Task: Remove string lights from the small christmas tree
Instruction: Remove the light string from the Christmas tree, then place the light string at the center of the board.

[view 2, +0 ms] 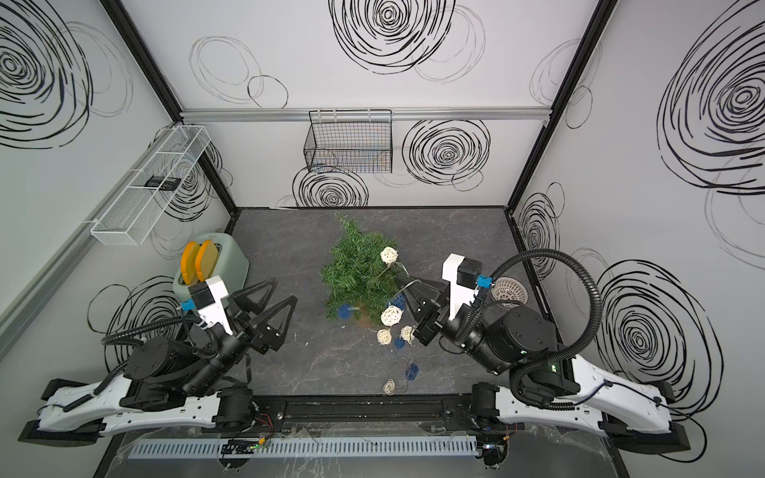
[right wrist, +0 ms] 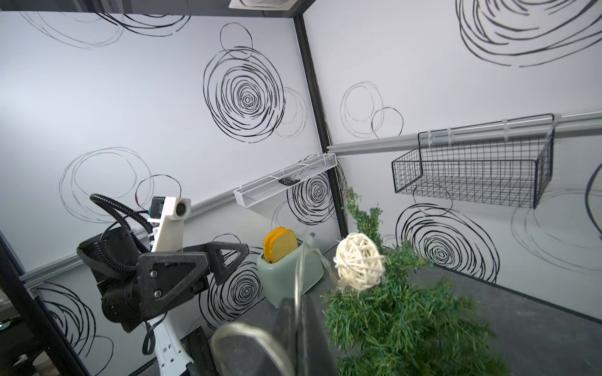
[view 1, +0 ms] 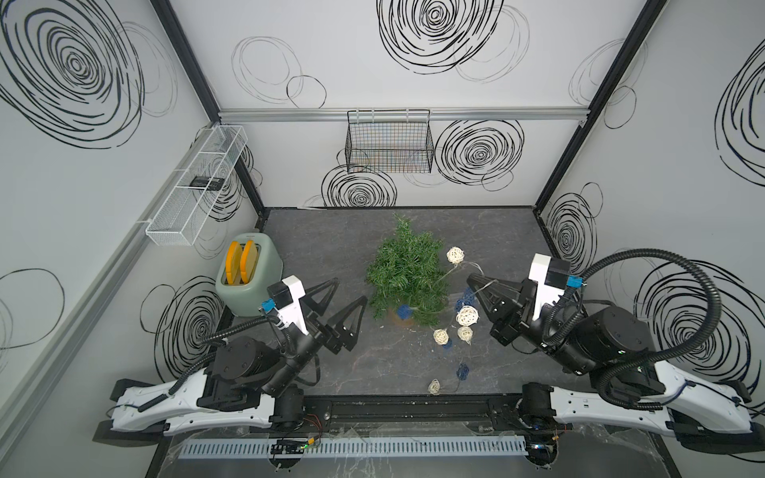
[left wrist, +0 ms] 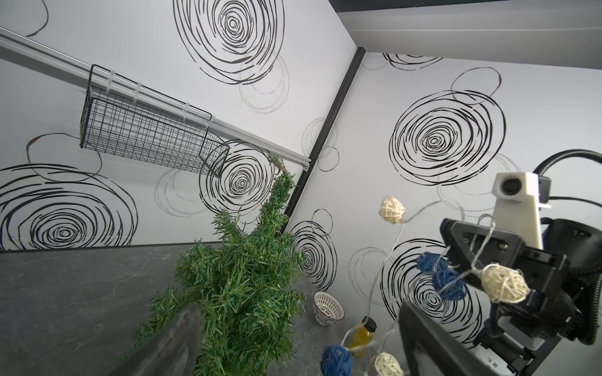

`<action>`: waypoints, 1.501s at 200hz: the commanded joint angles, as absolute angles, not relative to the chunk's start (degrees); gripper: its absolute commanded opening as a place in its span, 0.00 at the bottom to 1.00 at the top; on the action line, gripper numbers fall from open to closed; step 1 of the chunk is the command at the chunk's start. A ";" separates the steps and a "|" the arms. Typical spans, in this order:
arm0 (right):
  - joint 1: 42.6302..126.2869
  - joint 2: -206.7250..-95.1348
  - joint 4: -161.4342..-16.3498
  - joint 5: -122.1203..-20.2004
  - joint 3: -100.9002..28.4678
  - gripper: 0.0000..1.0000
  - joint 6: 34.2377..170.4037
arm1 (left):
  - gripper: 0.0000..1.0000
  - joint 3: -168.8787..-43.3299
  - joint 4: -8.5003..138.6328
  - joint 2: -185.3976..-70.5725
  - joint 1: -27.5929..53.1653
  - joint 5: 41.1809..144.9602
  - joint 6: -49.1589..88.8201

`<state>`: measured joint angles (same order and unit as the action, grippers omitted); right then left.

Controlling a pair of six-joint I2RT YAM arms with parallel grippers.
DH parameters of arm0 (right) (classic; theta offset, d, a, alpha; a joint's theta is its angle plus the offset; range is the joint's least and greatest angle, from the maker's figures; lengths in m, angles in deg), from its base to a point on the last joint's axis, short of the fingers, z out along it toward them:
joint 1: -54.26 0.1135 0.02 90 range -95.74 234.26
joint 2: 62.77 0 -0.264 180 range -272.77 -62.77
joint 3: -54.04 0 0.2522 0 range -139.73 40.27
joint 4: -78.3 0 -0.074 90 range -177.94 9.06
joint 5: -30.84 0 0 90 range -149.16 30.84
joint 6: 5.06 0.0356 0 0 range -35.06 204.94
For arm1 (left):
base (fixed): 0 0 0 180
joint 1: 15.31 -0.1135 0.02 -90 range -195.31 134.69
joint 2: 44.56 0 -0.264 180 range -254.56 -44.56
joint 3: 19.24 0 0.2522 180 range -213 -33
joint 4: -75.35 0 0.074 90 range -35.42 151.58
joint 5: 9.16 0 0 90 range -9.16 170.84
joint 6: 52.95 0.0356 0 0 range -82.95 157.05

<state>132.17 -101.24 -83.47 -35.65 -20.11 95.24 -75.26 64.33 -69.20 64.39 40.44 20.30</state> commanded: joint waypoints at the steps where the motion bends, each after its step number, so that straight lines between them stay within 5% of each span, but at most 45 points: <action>1: 132.28 -104.13 -81.65 -32.92 -24.47 0.00 91.28 | 0.96 -75.13 62.70 -69.90 63.97 39.37 19.38; 78: 125.70 -111.21 -82.97 -21.41 -39.02 0.00 76.76 | 0.96 -75.88 58.48 -68.81 63.62 41.22 19.38; 193: 81.50 -112.30 -77.79 -32.95 -35.18 0.00 87.35 | 0.96 -75.89 55.80 -65.75 63.57 39.25 18.77; 270: 74.61 -119.81 -76.65 -23.76 -35.62 0.00 87.31 | 0.96 -75.03 54.74 -63.09 63.53 36.67 18.02; 300: 71.77 -122.68 -73.58 -32.96 -31.88 0.00 94.26 | 0.96 -74.62 54.61 -61.90 63.52 36.85 17.93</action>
